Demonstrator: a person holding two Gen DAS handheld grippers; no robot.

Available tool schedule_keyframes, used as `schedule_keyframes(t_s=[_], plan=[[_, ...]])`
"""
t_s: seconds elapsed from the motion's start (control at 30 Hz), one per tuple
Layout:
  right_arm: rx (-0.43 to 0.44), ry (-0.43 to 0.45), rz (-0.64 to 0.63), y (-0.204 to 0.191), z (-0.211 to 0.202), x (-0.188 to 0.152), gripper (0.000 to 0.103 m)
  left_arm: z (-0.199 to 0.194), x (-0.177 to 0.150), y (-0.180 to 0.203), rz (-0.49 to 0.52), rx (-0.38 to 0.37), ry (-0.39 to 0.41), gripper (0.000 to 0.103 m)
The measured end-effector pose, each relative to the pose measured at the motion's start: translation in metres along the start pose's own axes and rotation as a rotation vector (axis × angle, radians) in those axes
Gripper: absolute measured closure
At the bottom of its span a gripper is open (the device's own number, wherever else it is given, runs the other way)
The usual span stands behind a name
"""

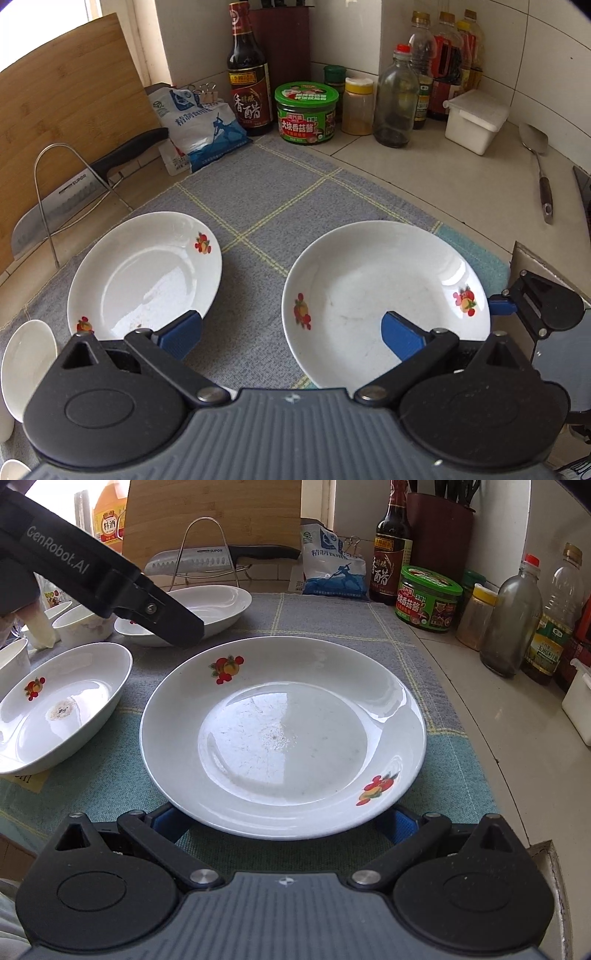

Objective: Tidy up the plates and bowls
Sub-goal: 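Close the left gripper on the rim of the flowered plate, then carry the plate with the left gripper toward the green jar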

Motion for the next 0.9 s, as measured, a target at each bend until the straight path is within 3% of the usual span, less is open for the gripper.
schedule_keyframes(t_s=[0.57, 0.7, 0.9], plan=[[0.048, 0.099, -0.041, 0.005, -0.003, -0.010, 0.000, 0.061, 0.039, 0.016, 0.222, -0.131, -0.063, 0.003], [0.051, 0.112, -0.044, 0.006, -0.003, -0.011, 0.000, 0.076, 0.045, 0.012, 0.257, -0.162, -0.098, 0.013], [0.061, 0.123, -0.051, 0.007, -0.005, -0.013, 0.000, 0.093, 0.051, 0.006, 0.267, -0.266, -0.173, 0.029]])
Point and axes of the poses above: each gripper's, at about its wrist camera, not at the fingertips, and z roughly the way its jaws point, y to its right, x to its top, the point moved 2 cm from there along z, roughly the way its jaws point, and after that the axes turned 5 degrees about z, right-handed, at the moved point
